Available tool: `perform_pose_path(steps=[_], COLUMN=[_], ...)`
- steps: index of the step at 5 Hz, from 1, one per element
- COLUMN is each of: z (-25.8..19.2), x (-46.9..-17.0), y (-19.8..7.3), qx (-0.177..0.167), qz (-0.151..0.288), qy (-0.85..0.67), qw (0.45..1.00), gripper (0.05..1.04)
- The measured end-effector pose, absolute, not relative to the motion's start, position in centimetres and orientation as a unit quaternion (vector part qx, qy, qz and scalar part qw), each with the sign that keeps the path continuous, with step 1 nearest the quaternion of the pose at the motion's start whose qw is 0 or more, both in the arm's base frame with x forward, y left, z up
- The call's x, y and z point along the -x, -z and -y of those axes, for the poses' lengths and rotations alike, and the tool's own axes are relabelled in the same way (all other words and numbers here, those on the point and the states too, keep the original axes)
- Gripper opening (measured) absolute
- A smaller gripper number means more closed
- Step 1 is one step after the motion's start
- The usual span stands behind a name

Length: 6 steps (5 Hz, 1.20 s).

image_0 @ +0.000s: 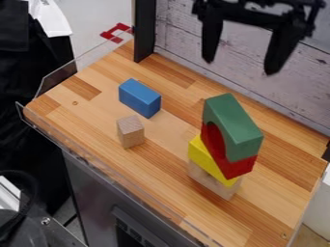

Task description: Remove the green arch from the tower and put into the blue block

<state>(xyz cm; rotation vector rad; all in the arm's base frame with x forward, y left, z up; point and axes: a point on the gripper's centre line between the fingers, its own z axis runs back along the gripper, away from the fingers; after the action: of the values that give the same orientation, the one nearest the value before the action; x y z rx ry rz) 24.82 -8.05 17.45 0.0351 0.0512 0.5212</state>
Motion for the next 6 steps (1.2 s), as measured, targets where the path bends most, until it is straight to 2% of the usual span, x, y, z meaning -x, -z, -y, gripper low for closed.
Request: perform_pose_path(steps=[1,2,3,4,6], z=[8.6,8.8,8.4,7.8,7.9], x=[-23.8,-22.9,-22.7,-23.0,-23.6], y=[-16.2,-15.2,-14.8,-14.5,-14.1], qx=[-0.023,-0.005,0.025,0.036,0.031], qz=[-0.042,-0.038,-0.014,0.000,-0.007], qy=[-0.323,-0.405,-0.462,-0.496,-0.494], qw=[0.945,0.914,0.886,0.868,0.869], gripper=[0.999,0.999,0.999,0.999,0.999])
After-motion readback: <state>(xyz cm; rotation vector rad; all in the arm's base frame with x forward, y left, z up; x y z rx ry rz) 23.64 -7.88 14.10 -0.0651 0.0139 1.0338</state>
